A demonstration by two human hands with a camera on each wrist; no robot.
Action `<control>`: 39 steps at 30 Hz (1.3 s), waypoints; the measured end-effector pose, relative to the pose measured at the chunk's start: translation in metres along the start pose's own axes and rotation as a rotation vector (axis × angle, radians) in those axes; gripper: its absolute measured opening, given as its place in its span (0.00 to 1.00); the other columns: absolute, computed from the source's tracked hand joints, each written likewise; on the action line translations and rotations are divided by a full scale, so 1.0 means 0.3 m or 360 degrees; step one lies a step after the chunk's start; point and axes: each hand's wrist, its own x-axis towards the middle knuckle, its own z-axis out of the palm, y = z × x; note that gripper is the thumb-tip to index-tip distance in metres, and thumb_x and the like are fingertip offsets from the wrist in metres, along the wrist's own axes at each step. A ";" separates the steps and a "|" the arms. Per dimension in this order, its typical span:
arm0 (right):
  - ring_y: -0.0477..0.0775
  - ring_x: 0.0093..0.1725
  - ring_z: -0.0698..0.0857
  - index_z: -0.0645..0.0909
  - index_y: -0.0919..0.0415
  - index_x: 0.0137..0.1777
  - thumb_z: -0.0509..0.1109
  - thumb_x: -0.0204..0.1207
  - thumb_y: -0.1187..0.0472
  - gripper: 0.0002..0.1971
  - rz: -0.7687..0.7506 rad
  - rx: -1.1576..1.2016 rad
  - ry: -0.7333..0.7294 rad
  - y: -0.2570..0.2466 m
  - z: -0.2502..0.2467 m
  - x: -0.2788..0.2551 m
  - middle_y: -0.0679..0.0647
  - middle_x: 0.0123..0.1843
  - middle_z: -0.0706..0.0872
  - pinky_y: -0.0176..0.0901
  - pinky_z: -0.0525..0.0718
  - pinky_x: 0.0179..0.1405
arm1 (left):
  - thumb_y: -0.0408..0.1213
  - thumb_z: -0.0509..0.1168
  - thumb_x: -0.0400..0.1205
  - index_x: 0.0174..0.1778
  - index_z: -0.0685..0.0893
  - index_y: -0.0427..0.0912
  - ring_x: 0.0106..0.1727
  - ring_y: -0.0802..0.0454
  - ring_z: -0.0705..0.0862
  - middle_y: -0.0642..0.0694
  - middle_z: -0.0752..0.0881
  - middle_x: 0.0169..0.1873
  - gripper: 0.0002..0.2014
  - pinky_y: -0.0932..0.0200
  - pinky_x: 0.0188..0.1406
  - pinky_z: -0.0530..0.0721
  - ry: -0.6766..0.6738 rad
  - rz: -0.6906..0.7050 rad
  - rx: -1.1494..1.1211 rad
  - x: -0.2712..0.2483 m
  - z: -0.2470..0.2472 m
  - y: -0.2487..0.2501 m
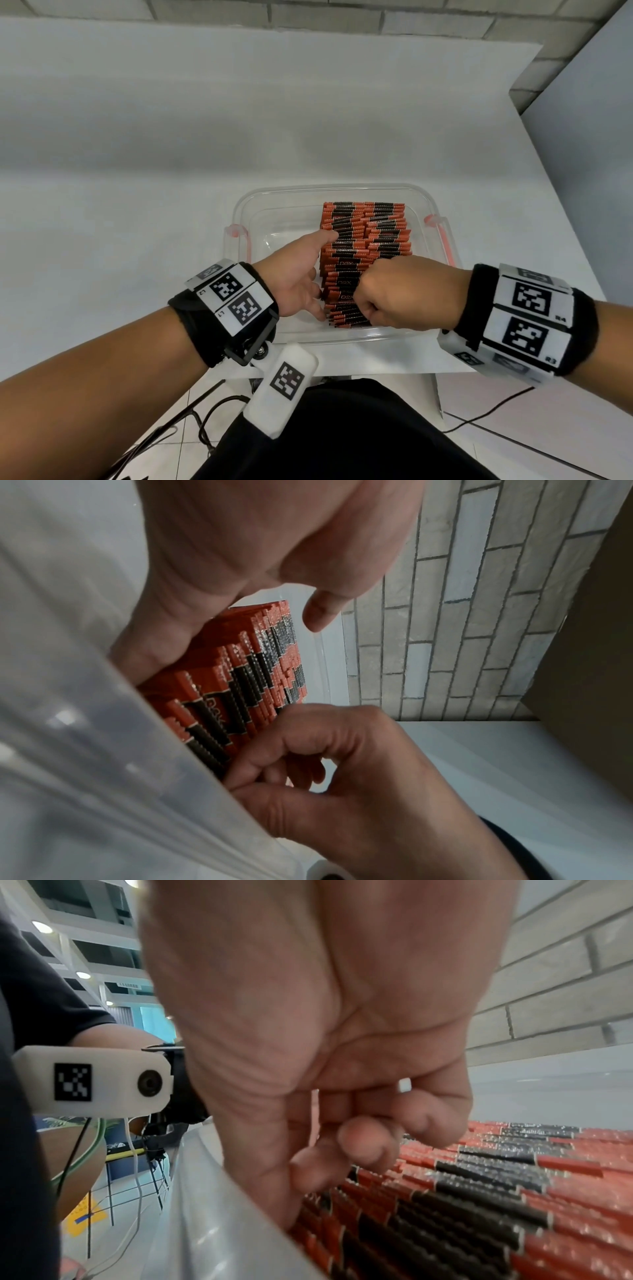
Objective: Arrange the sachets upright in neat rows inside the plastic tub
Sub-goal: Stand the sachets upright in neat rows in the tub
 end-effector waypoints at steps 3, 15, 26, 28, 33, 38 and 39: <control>0.56 0.38 0.83 0.82 0.60 0.38 0.62 0.76 0.66 0.09 -0.0009 -0.0025 -0.0040 0.002 -0.003 0.015 0.55 0.38 0.86 0.42 0.75 0.31 | 0.53 0.56 0.86 0.62 0.75 0.46 0.53 0.36 0.82 0.34 0.73 0.72 0.16 0.31 0.51 0.75 0.0000 -0.0013 -0.0018 0.004 0.000 0.000; 0.51 0.33 0.78 0.76 0.57 0.37 0.60 0.80 0.61 0.10 -0.0011 0.0101 0.0025 0.009 0.018 0.016 0.50 0.35 0.80 0.35 0.70 0.28 | 0.56 0.62 0.80 0.84 0.52 0.40 0.77 0.25 0.64 0.29 0.54 0.81 0.42 0.31 0.77 0.59 0.0086 -0.0202 -0.0019 0.013 -0.022 0.017; 0.42 0.27 0.73 0.82 0.59 0.39 0.67 0.76 0.64 0.05 0.0034 0.0224 0.0061 0.015 0.030 0.027 0.45 0.31 0.79 0.26 0.67 0.25 | 0.52 0.61 0.82 0.66 0.70 0.40 0.35 0.43 0.88 0.38 0.81 0.54 0.23 0.43 0.49 0.79 0.0039 -0.0209 0.0056 -0.034 0.009 0.017; 0.41 0.29 0.75 0.81 0.57 0.40 0.70 0.75 0.61 0.04 0.0059 0.0335 0.0078 0.016 0.030 0.020 0.42 0.30 0.78 0.25 0.68 0.28 | 0.53 0.62 0.82 0.78 0.60 0.39 0.45 0.41 0.85 0.35 0.70 0.74 0.34 0.36 0.65 0.72 0.0052 -0.0196 -0.0006 -0.023 0.002 0.011; 0.37 0.34 0.82 0.84 0.54 0.45 0.72 0.76 0.55 0.04 0.0174 0.0664 0.0324 0.077 -0.020 -0.040 0.40 0.35 0.84 0.24 0.73 0.36 | 0.55 0.60 0.81 0.85 0.47 0.41 0.73 0.18 0.67 0.26 0.57 0.80 0.42 0.27 0.76 0.57 0.0057 -0.0206 -0.0016 -0.014 -0.013 0.001; 0.23 0.40 0.79 0.87 0.51 0.54 0.67 0.80 0.61 0.08 0.0174 0.0615 0.0374 0.103 -0.018 -0.100 0.29 0.39 0.79 0.21 0.70 0.50 | 0.55 0.61 0.81 0.83 0.51 0.40 0.68 0.19 0.73 0.25 0.61 0.78 0.41 0.26 0.75 0.58 -0.0003 -0.0221 0.0012 0.013 -0.023 -0.008; 0.25 0.40 0.79 0.87 0.51 0.56 0.67 0.81 0.61 0.10 0.0156 0.0614 0.0310 0.095 -0.006 -0.100 0.29 0.41 0.78 0.19 0.71 0.46 | 0.55 0.61 0.81 0.83 0.51 0.40 0.67 0.19 0.74 0.25 0.62 0.78 0.40 0.27 0.75 0.59 -0.0010 -0.0225 0.0013 0.017 -0.023 -0.008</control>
